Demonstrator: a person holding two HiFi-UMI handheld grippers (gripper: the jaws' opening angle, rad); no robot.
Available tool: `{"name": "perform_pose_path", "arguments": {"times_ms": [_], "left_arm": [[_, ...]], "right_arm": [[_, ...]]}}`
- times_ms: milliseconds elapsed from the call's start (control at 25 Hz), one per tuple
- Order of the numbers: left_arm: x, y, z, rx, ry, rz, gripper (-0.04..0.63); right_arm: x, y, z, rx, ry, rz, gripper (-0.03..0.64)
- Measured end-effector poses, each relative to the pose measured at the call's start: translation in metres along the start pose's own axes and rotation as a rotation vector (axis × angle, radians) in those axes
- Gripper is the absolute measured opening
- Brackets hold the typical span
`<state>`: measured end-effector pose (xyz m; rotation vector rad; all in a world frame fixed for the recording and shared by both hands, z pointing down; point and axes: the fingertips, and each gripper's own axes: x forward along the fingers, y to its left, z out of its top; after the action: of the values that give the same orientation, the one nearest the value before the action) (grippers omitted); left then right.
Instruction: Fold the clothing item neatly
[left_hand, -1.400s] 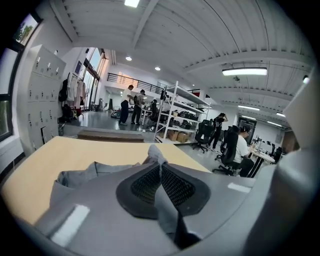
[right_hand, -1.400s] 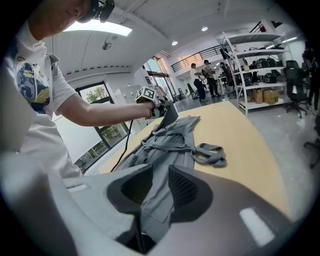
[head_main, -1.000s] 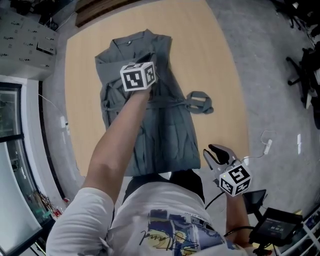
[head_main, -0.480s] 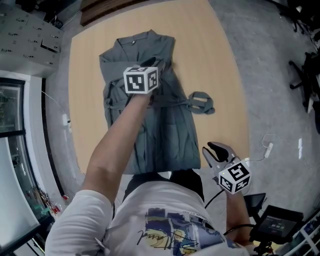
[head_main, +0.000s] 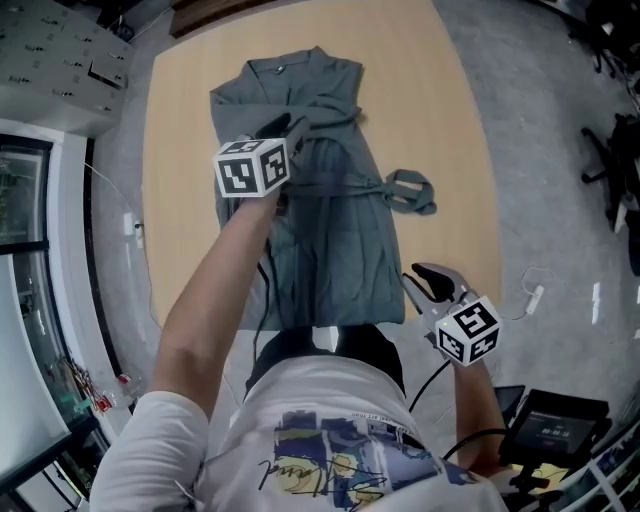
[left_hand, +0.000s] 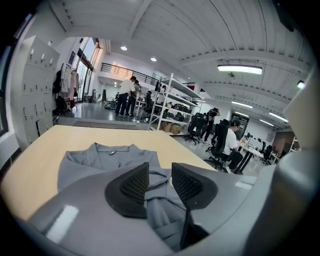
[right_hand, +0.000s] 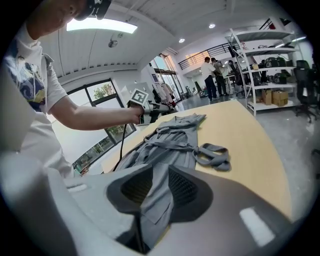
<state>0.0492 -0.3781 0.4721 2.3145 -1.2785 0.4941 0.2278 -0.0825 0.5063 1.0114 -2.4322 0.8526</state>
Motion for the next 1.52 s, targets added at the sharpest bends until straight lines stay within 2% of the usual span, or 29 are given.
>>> {"name": "perform_pose_path", "arguments": {"times_ms": [160, 480, 680, 880, 1120, 1320, 1520], "left_arm": [[-0.039, 0.014, -0.007, -0.015, -0.015, 0.019, 0.150], [-0.125, 0.014, -0.041, 0.044, -0.028, -0.006, 0.150], [-0.187, -0.010, -0.072, 0.038, -0.052, -0.099, 0.150], [-0.264, -0.036, -0.116, 0.075, -0.051, -0.197, 0.147], [-0.348, -0.053, -0.181, 0.095, -0.063, -0.254, 0.144], [-0.363, -0.062, -0.216, 0.079, -0.048, -0.276, 0.144], [-0.392, -0.066, -0.261, 0.061, -0.023, -0.283, 0.144]], "right_arm": [[0.011, 0.006, 0.001, -0.023, 0.008, 0.016, 0.098], [0.036, 0.040, 0.002, -0.112, 0.041, 0.028, 0.098], [0.045, 0.077, 0.001, -0.198, 0.081, 0.023, 0.098], [0.051, 0.135, -0.006, -0.245, 0.074, 0.024, 0.098], [0.047, 0.210, -0.039, -0.297, 0.082, 0.019, 0.098], [0.041, 0.226, -0.061, -0.290, 0.101, 0.033, 0.098], [0.033, 0.259, -0.100, -0.297, 0.134, 0.077, 0.098]]}}
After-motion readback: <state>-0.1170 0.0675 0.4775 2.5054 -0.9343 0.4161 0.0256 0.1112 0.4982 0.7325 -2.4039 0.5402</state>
